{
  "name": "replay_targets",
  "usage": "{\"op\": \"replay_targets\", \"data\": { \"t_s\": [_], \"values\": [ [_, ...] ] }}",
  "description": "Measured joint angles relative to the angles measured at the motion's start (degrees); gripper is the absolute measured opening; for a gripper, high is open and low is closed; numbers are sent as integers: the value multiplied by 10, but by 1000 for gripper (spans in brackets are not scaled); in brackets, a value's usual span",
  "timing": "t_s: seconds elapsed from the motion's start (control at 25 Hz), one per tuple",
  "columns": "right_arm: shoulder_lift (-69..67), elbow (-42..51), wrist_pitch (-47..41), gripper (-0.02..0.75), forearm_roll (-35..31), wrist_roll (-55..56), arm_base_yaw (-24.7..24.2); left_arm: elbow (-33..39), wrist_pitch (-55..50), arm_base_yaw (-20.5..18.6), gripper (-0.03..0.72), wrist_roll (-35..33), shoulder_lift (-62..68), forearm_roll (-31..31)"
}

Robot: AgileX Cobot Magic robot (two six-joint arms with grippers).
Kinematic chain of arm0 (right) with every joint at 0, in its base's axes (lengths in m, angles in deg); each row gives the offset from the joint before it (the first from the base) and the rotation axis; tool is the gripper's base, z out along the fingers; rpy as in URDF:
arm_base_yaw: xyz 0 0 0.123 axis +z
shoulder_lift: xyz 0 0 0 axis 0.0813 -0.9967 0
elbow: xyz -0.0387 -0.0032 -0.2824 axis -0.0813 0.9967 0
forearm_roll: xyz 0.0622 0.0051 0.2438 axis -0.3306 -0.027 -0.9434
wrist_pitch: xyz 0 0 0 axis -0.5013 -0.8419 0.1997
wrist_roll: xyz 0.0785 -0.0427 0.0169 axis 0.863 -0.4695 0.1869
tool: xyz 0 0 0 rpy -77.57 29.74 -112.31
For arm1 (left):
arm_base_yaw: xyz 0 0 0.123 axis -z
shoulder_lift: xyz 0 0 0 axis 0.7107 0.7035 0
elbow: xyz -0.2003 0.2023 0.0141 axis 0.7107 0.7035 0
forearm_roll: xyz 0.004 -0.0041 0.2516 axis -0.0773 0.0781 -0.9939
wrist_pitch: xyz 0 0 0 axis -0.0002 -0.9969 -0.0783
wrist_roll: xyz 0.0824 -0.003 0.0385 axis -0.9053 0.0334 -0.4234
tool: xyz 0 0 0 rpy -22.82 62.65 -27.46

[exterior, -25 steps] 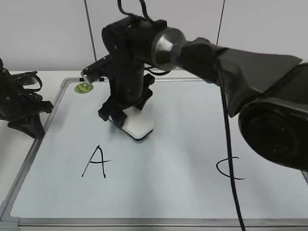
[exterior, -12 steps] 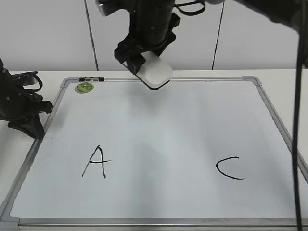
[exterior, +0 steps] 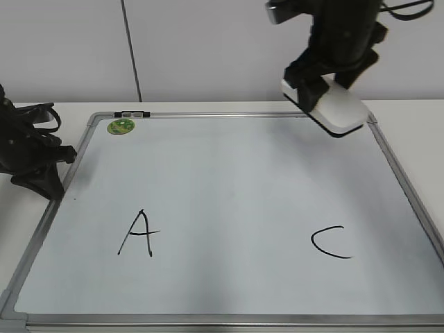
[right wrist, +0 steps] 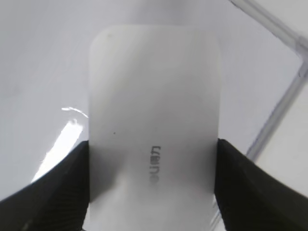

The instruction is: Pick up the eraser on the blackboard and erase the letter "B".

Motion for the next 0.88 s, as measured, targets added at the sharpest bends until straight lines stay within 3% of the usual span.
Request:
{"op": "replay_targets", "data": {
  "t_s": [0.32,0.48,0.88],
  "values": [
    [78,143,2,545,-65,8,-136,0,0,0,10,0,0,0],
    [100,227,36,545,-89,9,-181,0,0,0,10,0,0,0],
    [104,364,205,544,-131,28,-223,0,0,0,10,0,0,0]
  ]
}}
